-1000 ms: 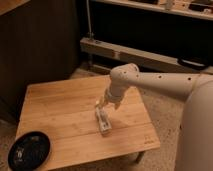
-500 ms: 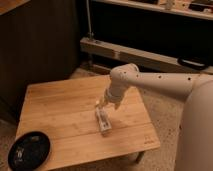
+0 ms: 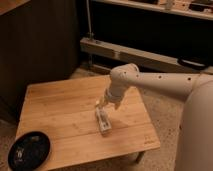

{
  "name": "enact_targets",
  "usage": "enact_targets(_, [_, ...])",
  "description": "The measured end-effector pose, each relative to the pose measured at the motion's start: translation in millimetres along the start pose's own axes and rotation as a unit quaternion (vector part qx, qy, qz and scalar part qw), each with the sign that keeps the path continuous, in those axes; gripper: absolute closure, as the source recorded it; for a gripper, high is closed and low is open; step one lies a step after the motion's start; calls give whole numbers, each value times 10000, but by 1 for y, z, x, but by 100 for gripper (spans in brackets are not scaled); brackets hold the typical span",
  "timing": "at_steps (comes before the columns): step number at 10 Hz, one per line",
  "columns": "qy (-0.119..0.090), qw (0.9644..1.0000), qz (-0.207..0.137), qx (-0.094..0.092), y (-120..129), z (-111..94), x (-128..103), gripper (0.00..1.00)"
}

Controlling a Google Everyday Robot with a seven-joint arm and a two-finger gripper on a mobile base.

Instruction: Place the bottle in the ceramic bowl

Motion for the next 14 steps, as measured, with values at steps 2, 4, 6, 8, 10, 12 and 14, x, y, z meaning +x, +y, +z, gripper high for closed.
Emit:
enact_targets(2, [1, 10000, 0, 0, 0, 0, 0, 35])
enact_targets(4, [0, 10000, 0, 0, 0, 0, 0, 35])
enact_targets(6, [0, 10000, 0, 0, 0, 0, 0, 35])
enact_targets(8, [0, 10000, 0, 0, 0, 0, 0, 35])
enact_targets(10, [-1, 10000, 0, 0, 0, 0, 0, 35])
enact_targets(12, [-3, 10000, 0, -1, 0, 0, 0, 35])
enact_targets(14, [53, 10000, -6, 72, -1, -4, -4, 35])
